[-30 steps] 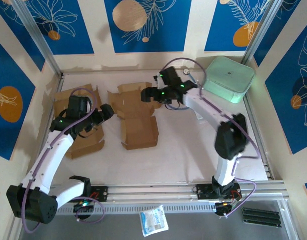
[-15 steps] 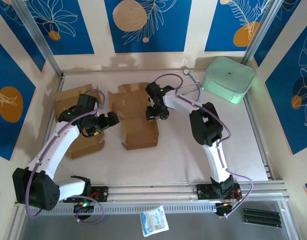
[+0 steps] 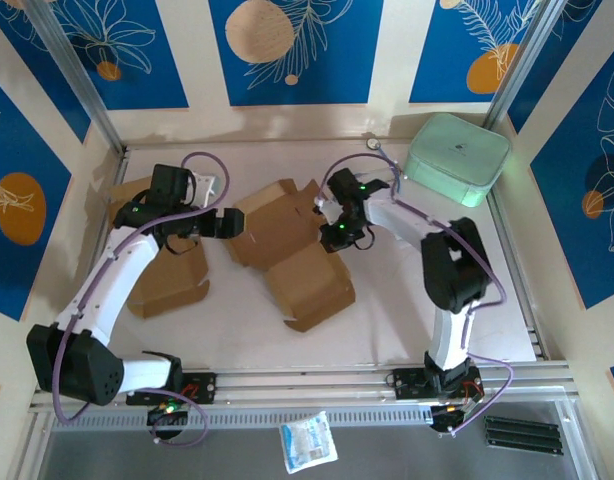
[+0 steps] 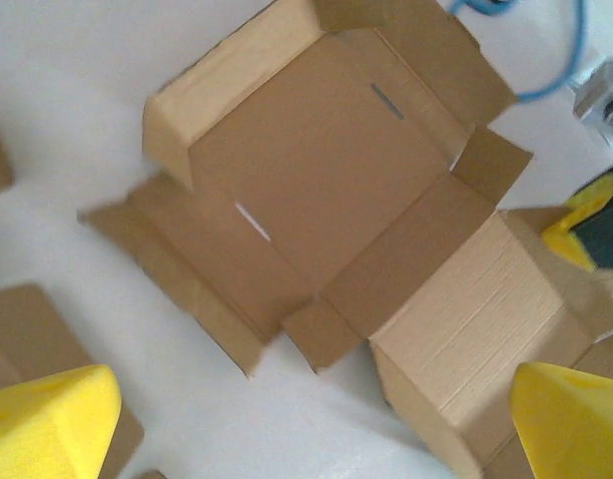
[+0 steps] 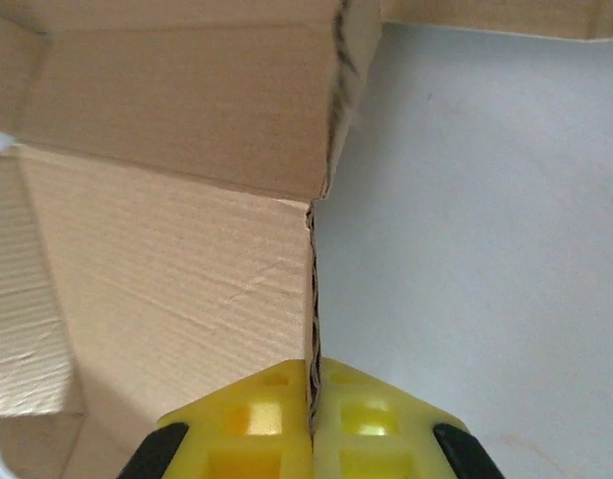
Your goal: Fold the paper box
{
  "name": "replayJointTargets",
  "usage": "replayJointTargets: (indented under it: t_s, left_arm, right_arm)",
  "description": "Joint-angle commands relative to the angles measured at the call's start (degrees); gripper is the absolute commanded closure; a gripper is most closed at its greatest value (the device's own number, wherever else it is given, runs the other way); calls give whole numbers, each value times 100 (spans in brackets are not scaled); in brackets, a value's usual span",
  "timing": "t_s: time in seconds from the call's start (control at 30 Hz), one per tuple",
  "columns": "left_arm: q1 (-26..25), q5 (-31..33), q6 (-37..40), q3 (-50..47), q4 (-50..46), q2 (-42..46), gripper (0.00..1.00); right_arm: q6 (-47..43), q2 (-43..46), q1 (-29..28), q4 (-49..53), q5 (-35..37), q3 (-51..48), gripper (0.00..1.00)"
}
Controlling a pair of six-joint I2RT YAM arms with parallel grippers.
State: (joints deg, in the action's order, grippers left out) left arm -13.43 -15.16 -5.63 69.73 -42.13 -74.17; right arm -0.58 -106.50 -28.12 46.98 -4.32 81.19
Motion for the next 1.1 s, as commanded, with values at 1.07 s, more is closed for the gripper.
replayJointTargets:
  t_s: [1.07]
  left_arm:
    - [-405, -46, 1955, 1704, -733, -4112, 14]
  right_arm:
    - [-1896, 1043, -19, -187, 736, -1350, 88]
